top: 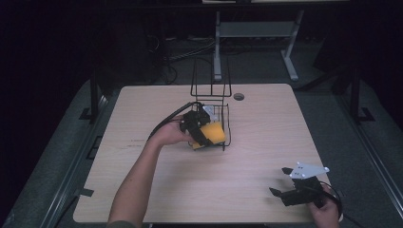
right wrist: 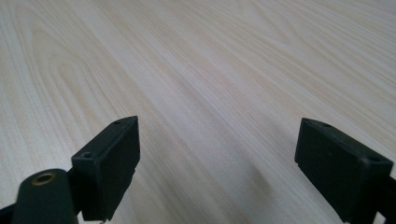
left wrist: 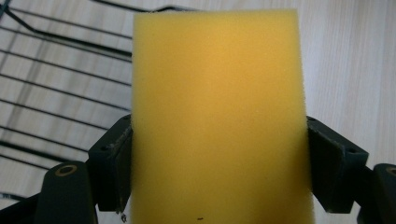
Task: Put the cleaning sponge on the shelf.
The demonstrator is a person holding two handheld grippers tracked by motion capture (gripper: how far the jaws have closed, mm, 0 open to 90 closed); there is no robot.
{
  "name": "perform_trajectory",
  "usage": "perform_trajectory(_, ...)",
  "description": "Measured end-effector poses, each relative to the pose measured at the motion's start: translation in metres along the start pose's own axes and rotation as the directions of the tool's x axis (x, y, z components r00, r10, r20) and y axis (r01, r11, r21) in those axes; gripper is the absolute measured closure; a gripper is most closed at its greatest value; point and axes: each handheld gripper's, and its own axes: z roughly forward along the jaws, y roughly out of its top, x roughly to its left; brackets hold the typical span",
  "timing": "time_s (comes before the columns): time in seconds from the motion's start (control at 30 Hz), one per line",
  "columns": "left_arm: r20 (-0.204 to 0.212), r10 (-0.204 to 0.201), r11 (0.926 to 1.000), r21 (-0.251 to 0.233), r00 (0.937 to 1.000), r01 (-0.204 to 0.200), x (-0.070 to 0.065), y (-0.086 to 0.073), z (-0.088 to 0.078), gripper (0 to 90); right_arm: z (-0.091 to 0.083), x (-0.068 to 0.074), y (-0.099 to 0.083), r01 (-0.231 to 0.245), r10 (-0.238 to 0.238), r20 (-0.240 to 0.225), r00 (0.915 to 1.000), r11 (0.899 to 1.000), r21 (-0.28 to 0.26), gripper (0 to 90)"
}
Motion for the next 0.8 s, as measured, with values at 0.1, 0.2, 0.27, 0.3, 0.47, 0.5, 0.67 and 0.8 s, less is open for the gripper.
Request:
perform_trajectory(0.1,0.004,-0.003,1.0000,-0.009,1.0000,0.003,0.003,0.000,0.003,21.6,0.000,0.000,0.000,-0.004,0.004,0.000,1.0000,1.000,-0.003,13.8)
perform_trajectory(0.2,0.004,-0.002,0.9999,-0.017,1.0000,0.002,0.008,-0.001,0.006,21.6,0.000,-0.001,0.000,-0.005,0.005,0.001,1.0000,1.000,-0.002,13.8)
perform_trajectory(0.27,0.005,-0.006,0.9998,-0.020,1.0000,0.006,0.009,-0.001,0.007,21.6,0.000,-0.001,0.000,-0.005,0.005,0.002,1.0000,1.000,-0.002,13.8)
perform_trajectory(0.3,0.006,-0.006,0.9998,-0.017,1.0000,0.006,0.009,-0.001,0.007,21.6,0.000,-0.001,0.000,-0.005,0.005,0.002,1.0000,1.000,0.001,13.8)
perform_trajectory(0.47,0.001,-0.001,0.9999,0.013,1.0000,0.001,0.013,0.001,0.008,21.6,0.001,-0.001,0.000,-0.005,0.005,-0.001,1.0000,1.000,0.002,13.8)
perform_trajectory(0.5,0.000,0.000,0.9998,0.022,1.0000,0.000,0.013,0.003,0.007,21.6,0.001,-0.001,0.000,-0.005,0.005,-0.001,1.0000,1.000,0.002,13.8)
perform_trajectory(0.67,0.003,0.004,0.9997,0.026,1.0000,-0.005,0.016,0.010,0.008,21.6,0.001,0.000,0.000,-0.007,0.007,-0.003,1.0000,1.000,-0.001,13.8)
perform_trajectory(0.8,0.010,0.008,1.0000,-0.001,0.9999,-0.008,0.019,0.015,0.009,21.6,0.000,-0.002,-0.001,-0.007,0.007,0.003,1.0000,1.000,0.004,13.8)
